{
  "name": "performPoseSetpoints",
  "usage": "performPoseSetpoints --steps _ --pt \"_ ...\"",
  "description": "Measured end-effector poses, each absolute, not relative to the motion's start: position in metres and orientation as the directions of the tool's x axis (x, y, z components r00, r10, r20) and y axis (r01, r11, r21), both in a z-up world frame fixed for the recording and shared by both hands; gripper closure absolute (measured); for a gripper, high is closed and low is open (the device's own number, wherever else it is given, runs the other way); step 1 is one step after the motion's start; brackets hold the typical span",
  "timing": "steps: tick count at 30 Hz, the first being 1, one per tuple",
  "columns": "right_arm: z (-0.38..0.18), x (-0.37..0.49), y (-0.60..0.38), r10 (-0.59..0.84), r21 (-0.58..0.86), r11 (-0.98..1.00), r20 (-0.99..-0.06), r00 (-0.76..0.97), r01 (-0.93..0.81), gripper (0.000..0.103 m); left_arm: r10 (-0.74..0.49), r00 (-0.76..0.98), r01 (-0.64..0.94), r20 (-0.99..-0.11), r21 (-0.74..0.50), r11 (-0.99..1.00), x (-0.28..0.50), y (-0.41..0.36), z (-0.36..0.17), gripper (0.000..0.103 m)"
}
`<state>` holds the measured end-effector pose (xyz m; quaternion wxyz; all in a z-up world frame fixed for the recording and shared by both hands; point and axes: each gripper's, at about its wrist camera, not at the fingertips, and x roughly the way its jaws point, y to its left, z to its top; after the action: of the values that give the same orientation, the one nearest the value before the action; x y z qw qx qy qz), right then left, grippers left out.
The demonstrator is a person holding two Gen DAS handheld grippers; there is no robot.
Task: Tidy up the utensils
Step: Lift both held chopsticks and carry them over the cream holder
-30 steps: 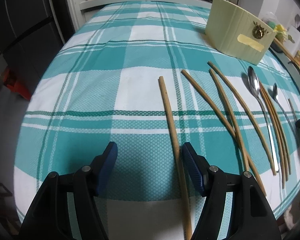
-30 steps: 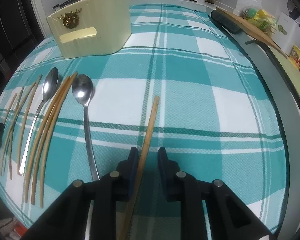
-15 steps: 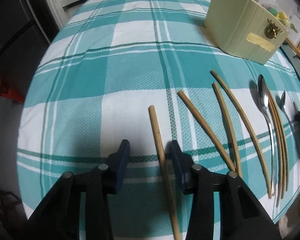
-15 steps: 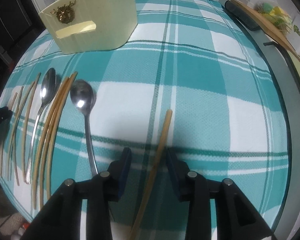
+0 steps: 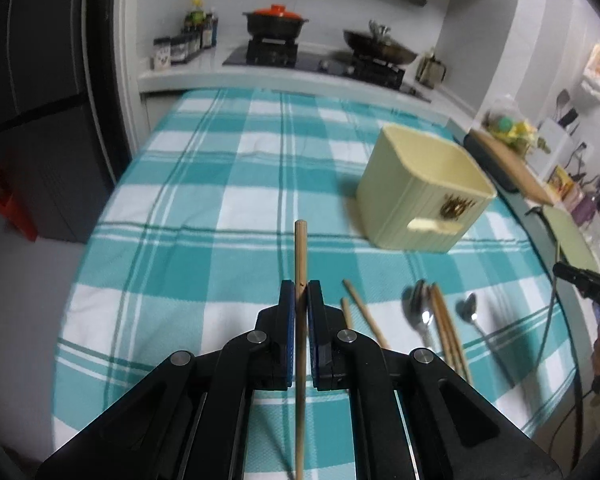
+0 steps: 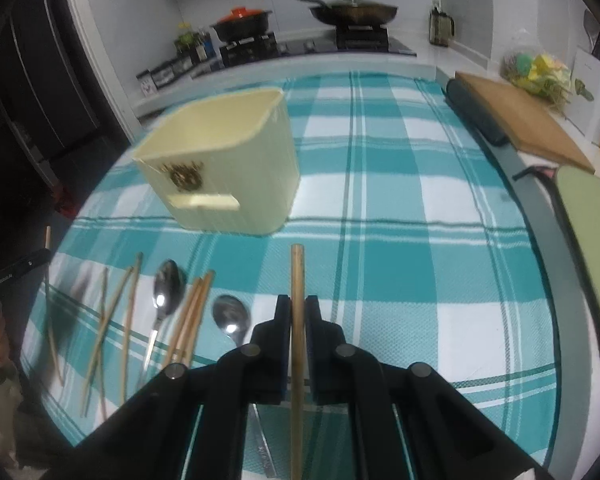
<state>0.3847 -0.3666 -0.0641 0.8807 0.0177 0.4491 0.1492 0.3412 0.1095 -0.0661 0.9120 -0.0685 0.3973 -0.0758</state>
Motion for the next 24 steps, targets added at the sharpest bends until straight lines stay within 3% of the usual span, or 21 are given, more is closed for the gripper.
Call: performPoseSetpoints --steps 12,24 --pt "0.043 0.334 -0.339 0.346 0.104 0.93 -0.567 0.747 -0.351 0.096 -0.265 0.782 0.153 -0.564 -0.238 0.959 0.33 0.092 0.008 0.099" --pt "0.145 0.406 -0.305 0.373 0.072 0.926 -0.316 0.872 -0.37 0.096 -0.317 0.877 0.224 -0.36 -0.277 0.935 0.401 0.057 0.11 0.099"
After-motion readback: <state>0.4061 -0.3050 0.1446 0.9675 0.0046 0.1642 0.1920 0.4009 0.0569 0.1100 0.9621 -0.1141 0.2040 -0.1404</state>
